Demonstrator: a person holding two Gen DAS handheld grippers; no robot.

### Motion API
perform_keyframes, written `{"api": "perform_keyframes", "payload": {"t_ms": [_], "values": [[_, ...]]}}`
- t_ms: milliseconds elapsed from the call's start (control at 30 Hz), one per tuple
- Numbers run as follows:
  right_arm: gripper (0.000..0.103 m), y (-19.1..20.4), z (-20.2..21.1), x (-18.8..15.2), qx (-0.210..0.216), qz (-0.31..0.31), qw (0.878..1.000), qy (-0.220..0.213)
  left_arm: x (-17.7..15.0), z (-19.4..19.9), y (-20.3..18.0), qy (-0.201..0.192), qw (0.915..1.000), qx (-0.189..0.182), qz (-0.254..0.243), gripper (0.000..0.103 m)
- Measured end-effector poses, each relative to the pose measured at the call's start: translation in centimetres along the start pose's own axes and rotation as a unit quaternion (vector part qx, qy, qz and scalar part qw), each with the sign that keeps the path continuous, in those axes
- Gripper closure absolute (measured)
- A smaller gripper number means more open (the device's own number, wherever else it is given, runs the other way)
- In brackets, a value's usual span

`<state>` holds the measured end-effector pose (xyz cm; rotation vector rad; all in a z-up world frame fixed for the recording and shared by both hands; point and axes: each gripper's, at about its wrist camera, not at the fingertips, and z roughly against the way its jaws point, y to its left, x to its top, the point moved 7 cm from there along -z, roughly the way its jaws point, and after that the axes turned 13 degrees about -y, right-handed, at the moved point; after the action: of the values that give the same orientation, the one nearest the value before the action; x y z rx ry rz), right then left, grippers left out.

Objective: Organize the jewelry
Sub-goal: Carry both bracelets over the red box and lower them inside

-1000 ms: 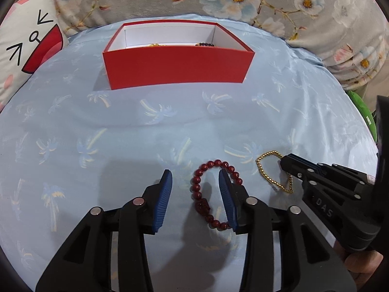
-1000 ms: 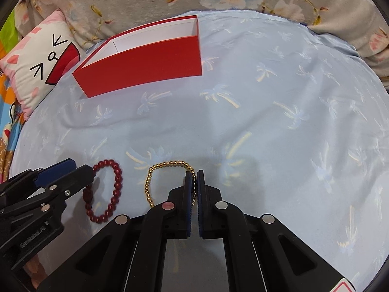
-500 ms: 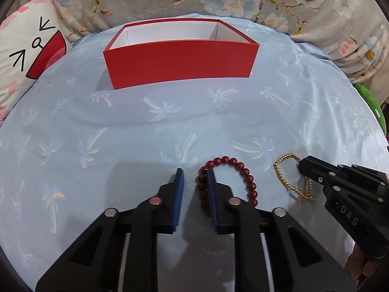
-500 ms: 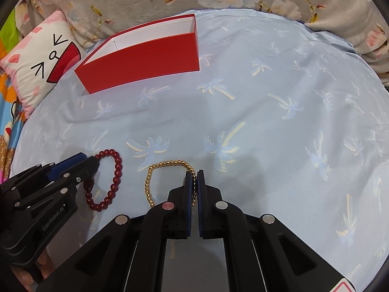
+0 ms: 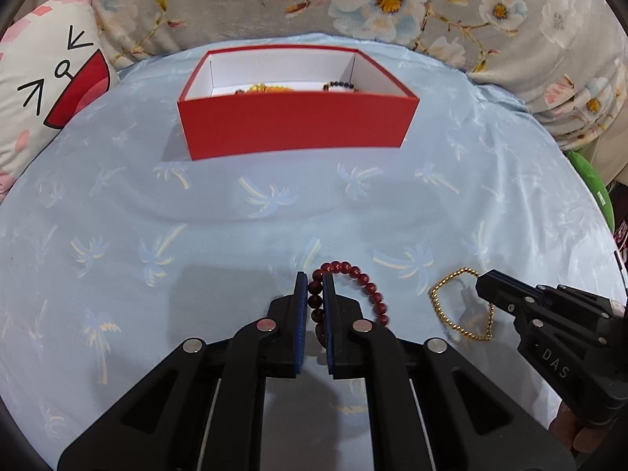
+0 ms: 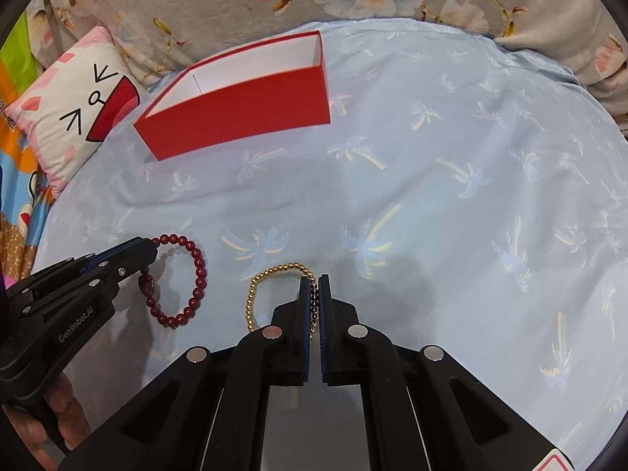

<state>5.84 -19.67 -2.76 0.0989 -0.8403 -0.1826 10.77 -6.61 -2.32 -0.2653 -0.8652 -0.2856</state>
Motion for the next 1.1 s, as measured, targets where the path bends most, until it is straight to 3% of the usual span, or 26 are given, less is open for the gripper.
{"api": "perform_keyframes", "payload": {"t_ms": [600,1100], "values": [[0.099,3.7,2.2,7.7,0.045,0.024,0.996,-0.072,7.7,1.7,0.2,-0.061,0.9981,-0.007,-0.004,0.096],[0.099,6.8,-0.4,16.5,0.066,0.044,0.988,-0.131,16.4,-1.2,1.4,-0.111,0.9935,0.016,-0.017,0.096]]}}
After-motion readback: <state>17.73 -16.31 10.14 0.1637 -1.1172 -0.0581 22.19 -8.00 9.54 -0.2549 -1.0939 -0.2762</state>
